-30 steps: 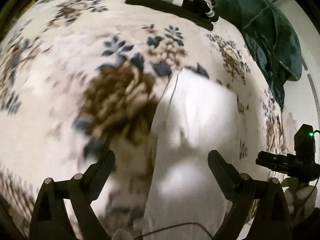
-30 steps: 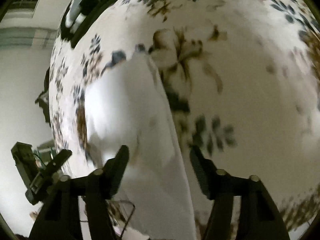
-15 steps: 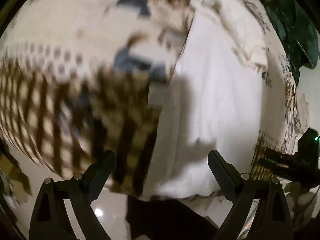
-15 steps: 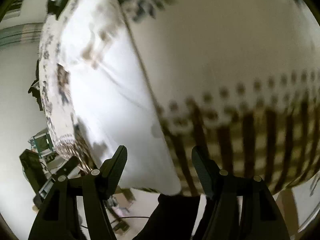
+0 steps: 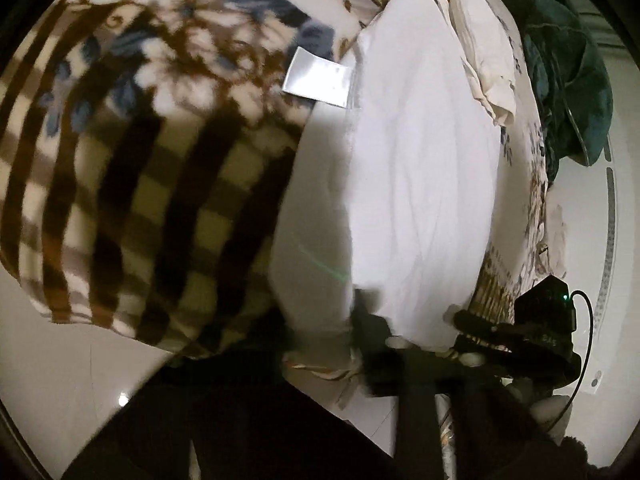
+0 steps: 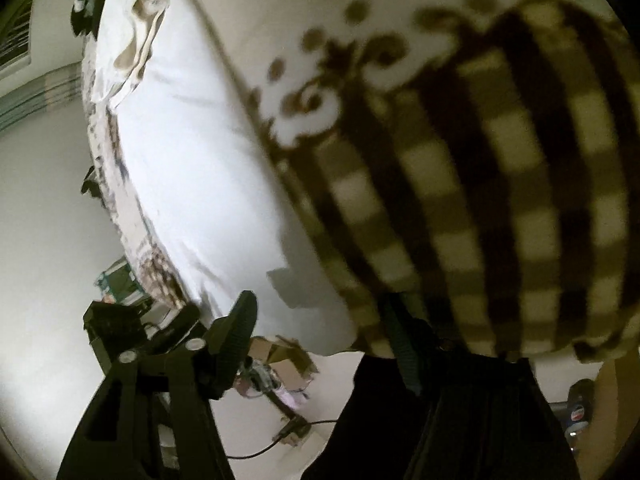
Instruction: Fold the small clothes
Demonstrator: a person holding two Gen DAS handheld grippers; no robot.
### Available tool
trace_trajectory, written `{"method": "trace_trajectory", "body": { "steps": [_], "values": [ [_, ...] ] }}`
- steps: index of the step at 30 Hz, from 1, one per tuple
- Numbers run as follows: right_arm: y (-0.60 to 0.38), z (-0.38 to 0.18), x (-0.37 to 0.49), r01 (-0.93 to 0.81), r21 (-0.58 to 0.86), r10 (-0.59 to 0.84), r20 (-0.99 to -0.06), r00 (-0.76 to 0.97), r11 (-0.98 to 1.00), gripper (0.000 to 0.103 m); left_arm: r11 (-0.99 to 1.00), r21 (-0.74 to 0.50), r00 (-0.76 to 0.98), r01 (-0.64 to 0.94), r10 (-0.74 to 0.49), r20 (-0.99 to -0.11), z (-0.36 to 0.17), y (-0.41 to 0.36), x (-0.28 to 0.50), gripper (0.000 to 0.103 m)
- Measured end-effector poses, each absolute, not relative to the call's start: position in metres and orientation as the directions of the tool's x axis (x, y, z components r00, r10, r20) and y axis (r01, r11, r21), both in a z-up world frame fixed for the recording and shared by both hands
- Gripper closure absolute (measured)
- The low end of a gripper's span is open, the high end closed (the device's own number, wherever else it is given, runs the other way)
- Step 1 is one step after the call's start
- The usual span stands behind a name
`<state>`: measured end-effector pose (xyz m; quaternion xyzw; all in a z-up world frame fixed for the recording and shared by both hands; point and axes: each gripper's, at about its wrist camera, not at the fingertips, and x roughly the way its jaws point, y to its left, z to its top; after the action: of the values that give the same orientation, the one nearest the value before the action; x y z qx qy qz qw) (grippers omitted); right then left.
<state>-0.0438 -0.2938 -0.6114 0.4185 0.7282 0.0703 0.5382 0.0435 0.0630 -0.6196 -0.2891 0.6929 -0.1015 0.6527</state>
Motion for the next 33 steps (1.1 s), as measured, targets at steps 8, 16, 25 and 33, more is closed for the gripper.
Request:
{"method": "trace_trajectory", "body": {
  "steps": [8, 16, 25, 33],
  "values": [
    [-0.275, -0.605, -0.049, 0.527, 0.598, 0.721, -0.691, -0.043, 0.604, 0.093, 0.718, -0.616, 0.111, -0.323, -0.618, -0.778, -0.595, 0.075, 0.032, 0.095],
    [-0.283, -0.547, -0.028, 0.486, 0.689, 0.77, -0.636, 0.052, 0.537, 0.094, 0.641, -0.696, 0.206, -0.323, -0.671, -0.713, -0.539, 0.08, 0.066, 0.095],
    [-0.298, -0.481, 0.1, 0.383, 0.765, 0.745, -0.623, 0.238, 0.517, 0.094, 0.589, -0.773, 0.338, -0.235, -0.696, -0.633, -0.506, 0.058, 0.209, 0.095],
    [-0.332, -0.502, 0.231, 0.407, 0.754, 0.693, -0.646, 0.321, 0.515, 0.094, 0.593, -0.752, 0.312, -0.288, -0.684, -0.659, -0.552, 0.059, 0.32, 0.095]
  ]
}}
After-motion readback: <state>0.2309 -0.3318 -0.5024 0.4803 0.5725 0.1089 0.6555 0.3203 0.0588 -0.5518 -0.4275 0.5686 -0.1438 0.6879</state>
